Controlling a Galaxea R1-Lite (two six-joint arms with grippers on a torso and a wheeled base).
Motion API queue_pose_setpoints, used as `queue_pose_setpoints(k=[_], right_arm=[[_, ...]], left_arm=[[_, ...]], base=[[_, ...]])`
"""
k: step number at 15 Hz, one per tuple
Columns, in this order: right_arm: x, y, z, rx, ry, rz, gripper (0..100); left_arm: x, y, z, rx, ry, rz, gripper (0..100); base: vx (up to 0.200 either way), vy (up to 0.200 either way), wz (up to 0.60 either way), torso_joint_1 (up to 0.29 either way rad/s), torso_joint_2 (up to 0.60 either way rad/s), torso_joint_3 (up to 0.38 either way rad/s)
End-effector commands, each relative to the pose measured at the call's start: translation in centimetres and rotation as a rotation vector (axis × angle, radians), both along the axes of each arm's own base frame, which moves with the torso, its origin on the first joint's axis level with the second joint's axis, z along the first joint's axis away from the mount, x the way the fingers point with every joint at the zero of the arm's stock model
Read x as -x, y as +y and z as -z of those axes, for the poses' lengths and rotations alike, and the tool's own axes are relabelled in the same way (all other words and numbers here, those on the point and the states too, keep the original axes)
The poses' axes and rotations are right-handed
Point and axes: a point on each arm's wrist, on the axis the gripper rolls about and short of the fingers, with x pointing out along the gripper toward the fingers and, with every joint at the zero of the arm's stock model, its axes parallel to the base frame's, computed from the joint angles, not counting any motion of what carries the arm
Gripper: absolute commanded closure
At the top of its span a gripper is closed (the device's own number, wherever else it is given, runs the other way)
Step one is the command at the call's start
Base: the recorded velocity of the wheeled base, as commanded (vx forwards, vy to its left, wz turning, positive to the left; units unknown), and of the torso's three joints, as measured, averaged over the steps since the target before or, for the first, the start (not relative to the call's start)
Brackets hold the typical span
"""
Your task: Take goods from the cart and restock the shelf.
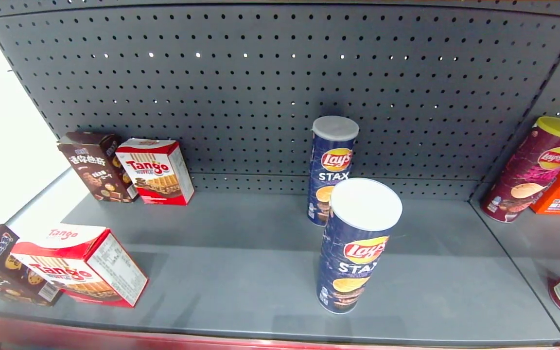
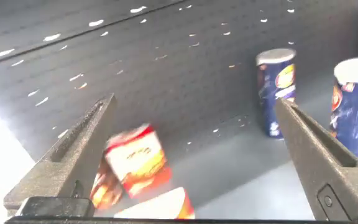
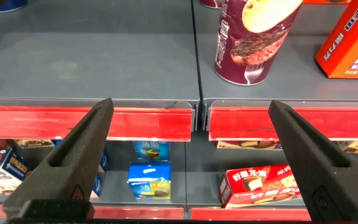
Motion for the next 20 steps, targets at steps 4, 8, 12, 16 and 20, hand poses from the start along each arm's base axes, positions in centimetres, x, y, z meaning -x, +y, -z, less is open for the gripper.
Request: queue_pose_setpoints(k=[4, 8, 12, 16, 20], right_arm=[[0.0, 0.0, 0.0, 0.001, 0.0, -0.001, 0], [0.0, 0.0, 0.0, 0.0, 0.0, 0.0, 0], [0.0, 0.0, 0.0, 0.0, 0.0, 0.0, 0], [0.0, 0.0, 0.0, 0.0, 0.0, 0.0, 0], [0.0, 0.0, 0.0, 0.0, 0.0, -0.001, 0]], left_arm=[[4.4, 2.2, 8.7, 0.047, -0.025, -0.253, 0], [4.9, 2.0, 13.3, 0.004, 0.11, -0.41, 0], [4.6, 1.9, 15.9, -0.048, 0.367, -0.422, 0], [4.8, 1.6, 16.0, 0.017, 0.365, -0.501, 0], [5.3, 1.7, 16.2, 0.066, 0.308, -0.453, 0]], base=[[0.0, 0.0, 0.0, 0.0, 0.0, 0.0], [0.0, 0.0, 0.0, 0.0, 0.0, 0.0], [0.0, 0.0, 0.0, 0.0, 0.0, 0.0], [0.0, 0.0, 0.0, 0.0, 0.0, 0.0], [0.0, 0.0, 0.0, 0.0, 0.0, 0.0]])
